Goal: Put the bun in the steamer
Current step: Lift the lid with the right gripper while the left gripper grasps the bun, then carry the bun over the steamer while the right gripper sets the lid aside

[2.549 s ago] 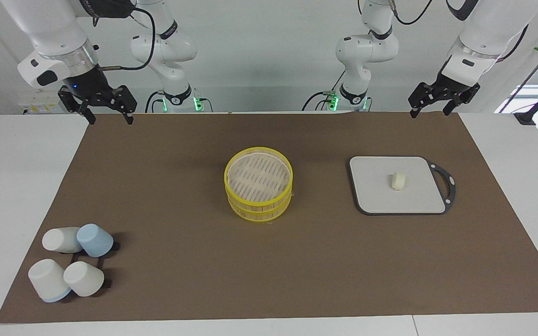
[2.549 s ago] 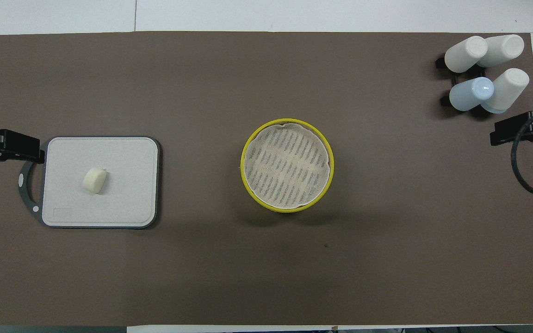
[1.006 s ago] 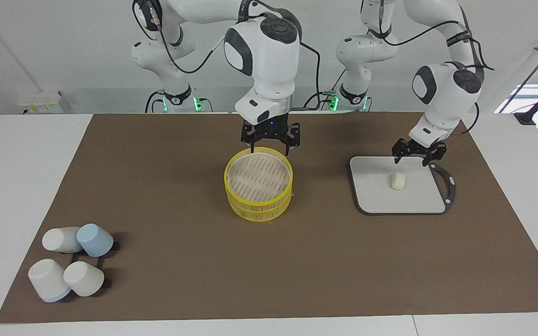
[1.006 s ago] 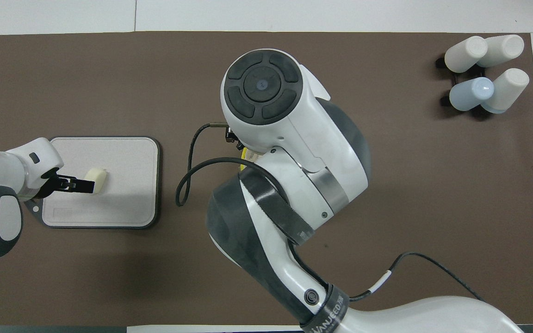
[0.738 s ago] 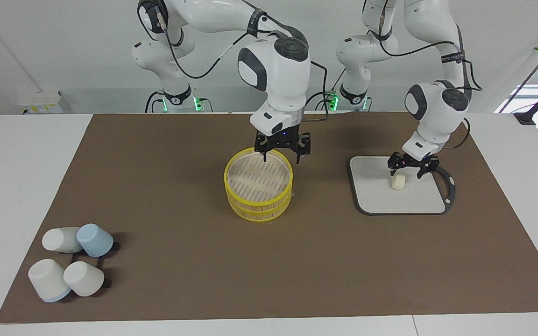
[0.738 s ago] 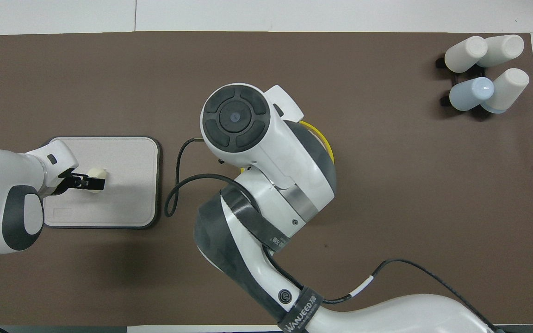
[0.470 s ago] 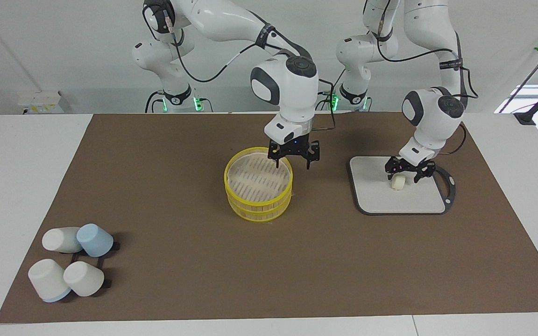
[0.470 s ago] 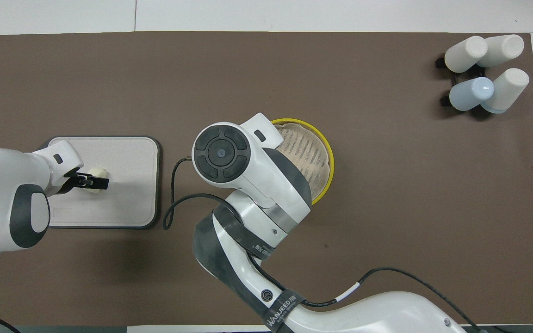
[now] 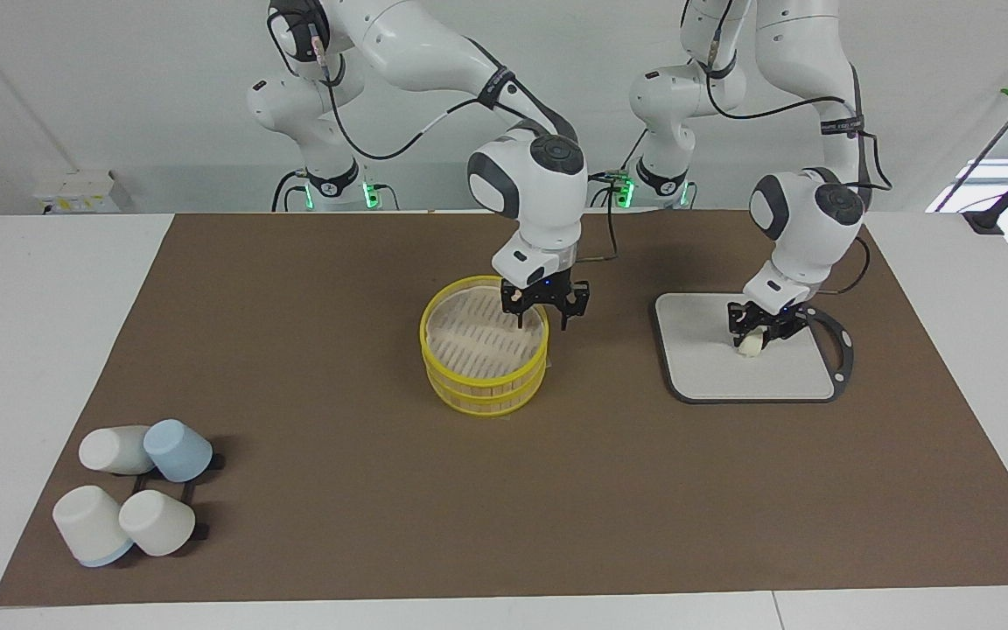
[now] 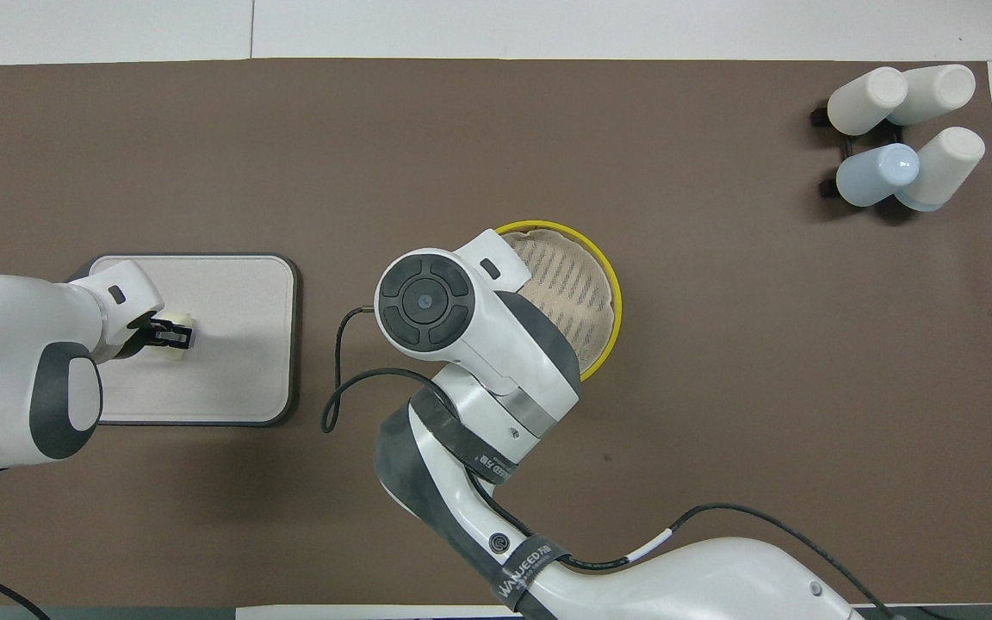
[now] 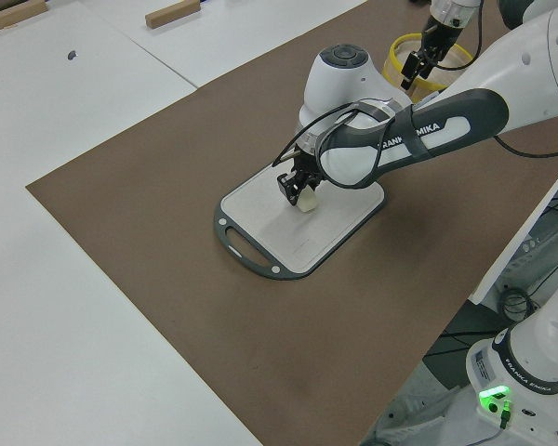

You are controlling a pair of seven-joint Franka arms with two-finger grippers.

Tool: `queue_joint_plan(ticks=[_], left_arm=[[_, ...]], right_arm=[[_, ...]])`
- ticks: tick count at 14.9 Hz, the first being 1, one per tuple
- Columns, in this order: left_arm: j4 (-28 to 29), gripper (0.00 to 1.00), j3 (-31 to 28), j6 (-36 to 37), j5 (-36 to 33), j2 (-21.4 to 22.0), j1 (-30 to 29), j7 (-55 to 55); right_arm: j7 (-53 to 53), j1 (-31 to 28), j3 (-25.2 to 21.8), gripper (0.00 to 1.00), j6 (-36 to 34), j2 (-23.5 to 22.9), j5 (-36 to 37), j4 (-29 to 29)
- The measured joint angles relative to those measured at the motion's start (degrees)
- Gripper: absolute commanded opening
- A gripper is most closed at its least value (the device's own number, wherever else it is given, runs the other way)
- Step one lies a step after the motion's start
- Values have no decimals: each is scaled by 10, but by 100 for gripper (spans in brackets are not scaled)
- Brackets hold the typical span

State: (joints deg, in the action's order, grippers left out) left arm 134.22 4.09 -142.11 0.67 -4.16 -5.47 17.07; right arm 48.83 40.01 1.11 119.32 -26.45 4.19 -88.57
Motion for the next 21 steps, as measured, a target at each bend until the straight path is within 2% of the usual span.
queue_joint_plan(ticks=[1,3,4,6,8,12,15,18,21], left_arm=[[0,19,0,0,0,0,0,0],[0,19,0,0,0,0,0,0],[-1,19,0,1,0,0,0,0],[-9,19,0,14,0,0,0,0],[-44,19,0,65,0,0,0,-1],[-164,19,2,222,3,1,26,-78],[-264,19,5,342,3,4,73,-191],[-355,19,8,430,4,5,127,-307],[-381,19,10,437,5,4,196,-441]], right_arm=[[0,0,0,36,0,1,0,-1],[0,1,0,16,1,2,0,-4],[0,1,0,11,2,3,0,-6],[0,1,1,11,10,3,-2,-8],[0,2,2,4,15,3,-2,-9],[-3,1,-1,4,18,4,-1,-5],[-27,-13,-5,5,-71,8,-1,50],[-122,-81,-9,5,-163,38,-10,109],[-244,-175,-11,5,-235,84,-19,116]])
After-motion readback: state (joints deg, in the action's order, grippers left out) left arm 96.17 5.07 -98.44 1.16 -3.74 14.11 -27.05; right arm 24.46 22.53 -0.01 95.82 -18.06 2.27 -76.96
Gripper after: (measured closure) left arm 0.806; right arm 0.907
